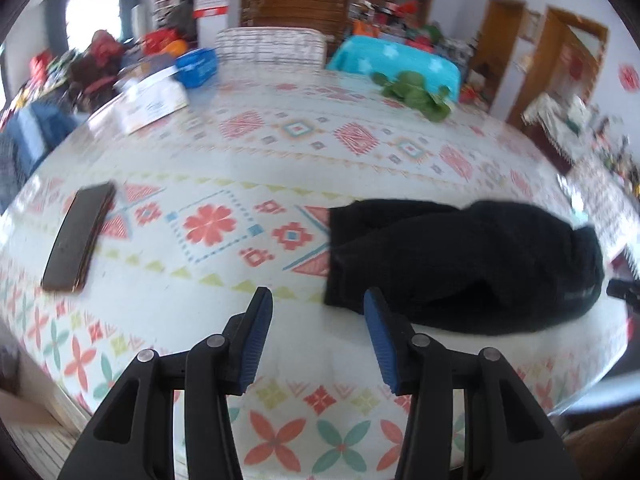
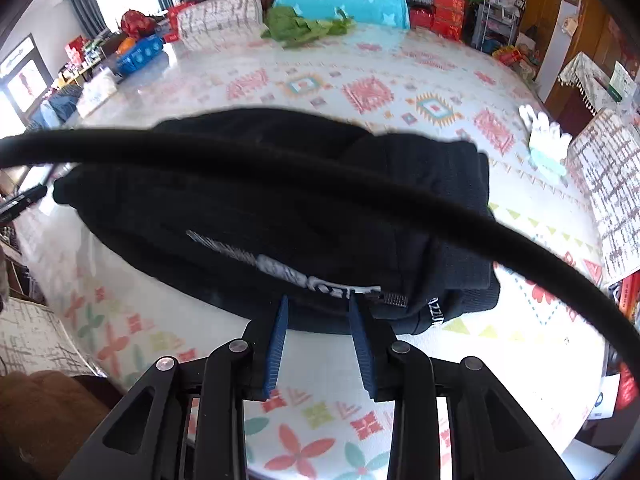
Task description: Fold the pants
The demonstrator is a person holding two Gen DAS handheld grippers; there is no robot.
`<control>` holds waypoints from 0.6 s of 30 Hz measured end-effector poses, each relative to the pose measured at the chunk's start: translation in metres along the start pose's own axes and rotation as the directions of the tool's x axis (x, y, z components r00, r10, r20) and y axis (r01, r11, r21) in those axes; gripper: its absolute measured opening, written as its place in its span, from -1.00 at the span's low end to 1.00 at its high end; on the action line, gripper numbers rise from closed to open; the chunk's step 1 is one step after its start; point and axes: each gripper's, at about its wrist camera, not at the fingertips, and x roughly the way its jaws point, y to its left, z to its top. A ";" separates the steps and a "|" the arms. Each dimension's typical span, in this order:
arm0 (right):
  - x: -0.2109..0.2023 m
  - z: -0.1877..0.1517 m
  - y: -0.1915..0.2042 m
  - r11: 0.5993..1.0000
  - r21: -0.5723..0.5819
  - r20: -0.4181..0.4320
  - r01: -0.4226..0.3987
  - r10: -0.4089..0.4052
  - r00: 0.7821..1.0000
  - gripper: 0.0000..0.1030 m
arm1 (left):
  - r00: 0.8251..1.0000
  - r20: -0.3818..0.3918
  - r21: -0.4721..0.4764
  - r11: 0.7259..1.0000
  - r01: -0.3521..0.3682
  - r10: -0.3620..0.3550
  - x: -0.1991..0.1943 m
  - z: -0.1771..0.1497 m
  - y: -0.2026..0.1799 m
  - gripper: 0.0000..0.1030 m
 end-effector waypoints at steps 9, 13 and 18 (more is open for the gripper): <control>0.027 0.089 0.083 0.967 -0.033 0.045 -0.252 0.254 0.966 -0.32 | 0.992 0.007 -0.236 0.964 0.125 -0.127 0.018 0.003 0.008 -0.09; 0.082 0.112 0.149 0.974 -0.111 -0.022 -0.199 0.198 0.980 -0.32 | 0.997 -0.008 -0.253 0.965 0.069 -0.074 0.040 0.016 -0.001 -0.09; 0.122 0.099 0.199 0.955 -0.266 -0.109 -0.134 0.108 0.988 -0.32 | 1.000 -0.014 -0.187 0.982 0.007 -0.010 0.049 0.027 -0.015 -0.09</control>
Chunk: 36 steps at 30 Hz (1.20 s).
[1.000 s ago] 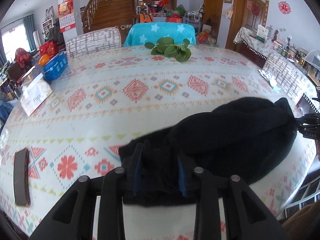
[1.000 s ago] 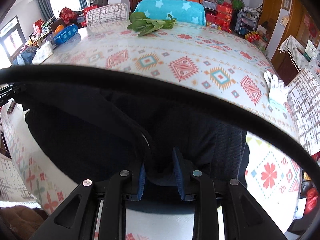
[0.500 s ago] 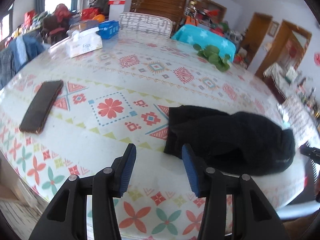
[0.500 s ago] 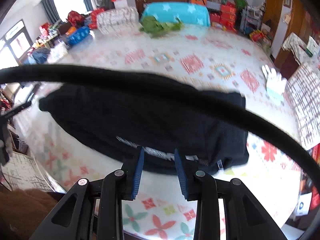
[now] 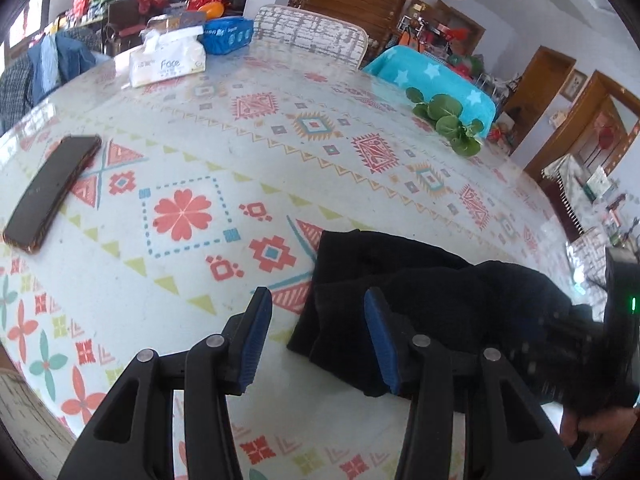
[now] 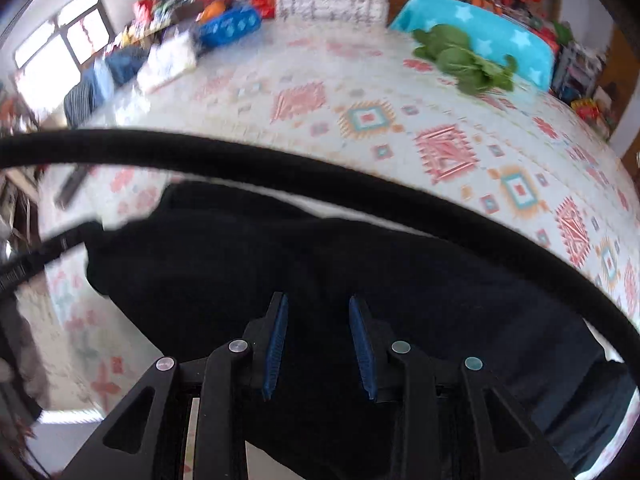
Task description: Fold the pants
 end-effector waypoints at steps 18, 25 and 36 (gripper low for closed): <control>-0.046 0.028 -0.007 0.954 -0.024 0.040 -0.298 0.299 0.954 -0.30 | 0.985 -0.073 -0.152 0.978 0.142 -0.154 0.010 -0.026 0.002 -0.06; 0.011 0.085 0.054 0.903 -0.170 -0.112 -0.393 0.379 0.919 -0.30 | 0.984 -0.063 -0.213 0.965 0.152 -0.169 0.002 -0.035 0.014 -0.06; 0.009 0.031 0.079 0.805 -0.248 -0.311 -0.539 0.461 0.831 -0.36 | 0.988 -0.034 -0.221 0.966 0.137 -0.148 -0.017 -0.040 0.032 -0.02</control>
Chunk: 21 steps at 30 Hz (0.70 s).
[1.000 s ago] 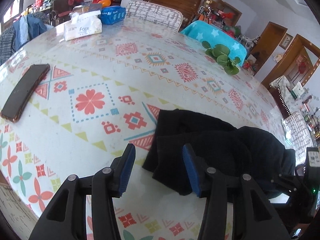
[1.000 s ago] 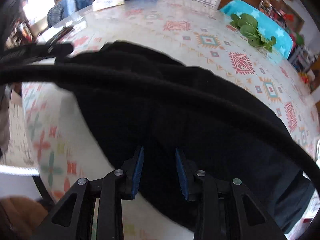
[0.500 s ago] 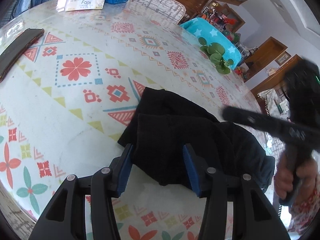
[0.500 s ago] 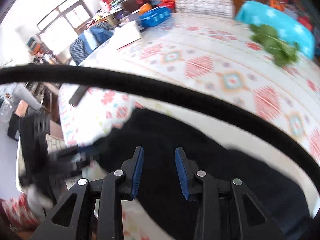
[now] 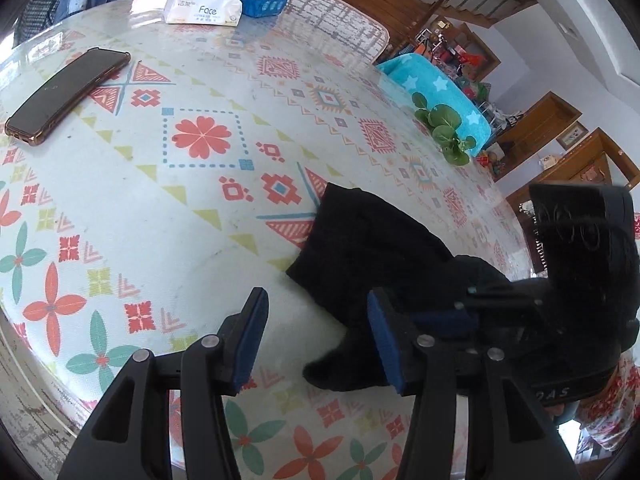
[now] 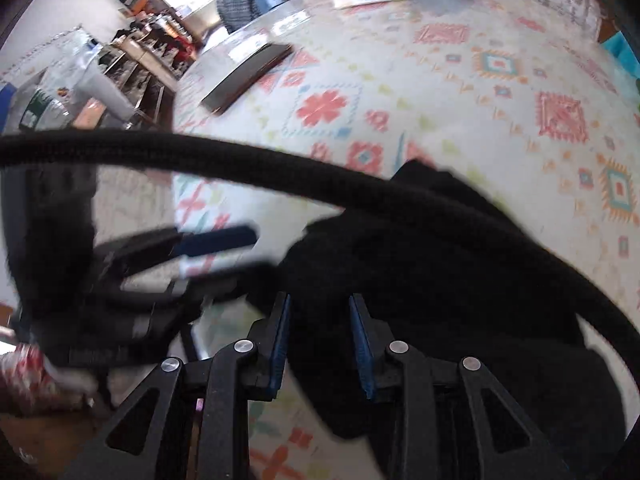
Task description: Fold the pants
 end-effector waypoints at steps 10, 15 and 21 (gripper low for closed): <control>-0.031 0.020 -0.022 1.000 0.020 0.090 0.015 -0.016 0.996 -0.36 | 0.999 -0.043 0.014 1.000 0.020 -0.019 0.011 -0.017 -0.006 -0.02; -0.012 0.032 -0.010 0.998 -0.052 -0.009 -0.022 0.022 1.000 -0.36 | 0.999 -0.039 0.017 1.000 0.020 -0.019 0.004 -0.020 -0.003 -0.02; -0.002 0.026 -0.001 0.993 -0.116 -0.053 0.002 -0.008 0.999 0.31 | 0.999 -0.040 0.013 1.000 -0.011 0.011 -0.008 -0.027 0.012 -0.02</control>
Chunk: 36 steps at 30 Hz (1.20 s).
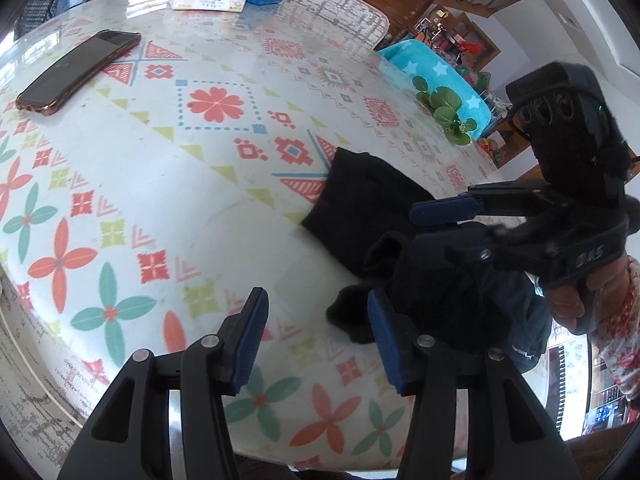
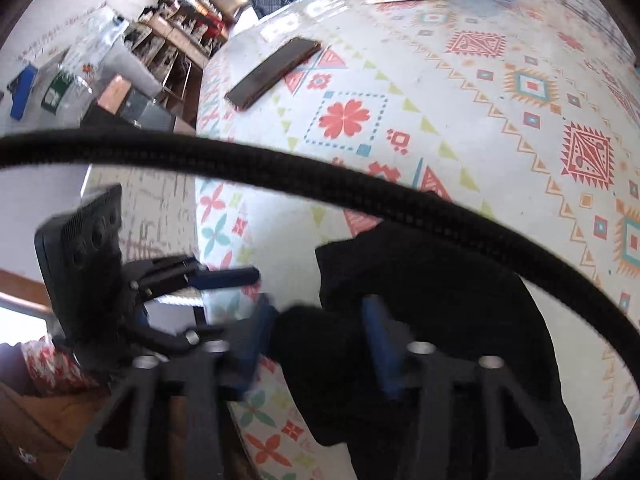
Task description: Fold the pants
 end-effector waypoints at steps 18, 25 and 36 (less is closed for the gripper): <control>-0.035 0.008 -0.011 0.983 0.140 0.208 0.115 -0.143 0.968 -0.69 | 0.999 0.032 0.085 0.996 0.037 -0.040 0.018 0.034 -0.034 0.01; 0.000 0.042 -0.042 0.960 0.250 0.147 0.126 -0.166 0.975 -0.61 | 0.999 0.022 0.084 0.996 0.031 -0.032 0.019 0.043 -0.034 0.01; -0.111 -0.019 -0.061 0.898 0.414 0.378 0.147 -0.316 0.870 0.19 | 0.997 -0.003 0.157 0.985 0.077 -0.078 0.015 0.075 -0.060 0.02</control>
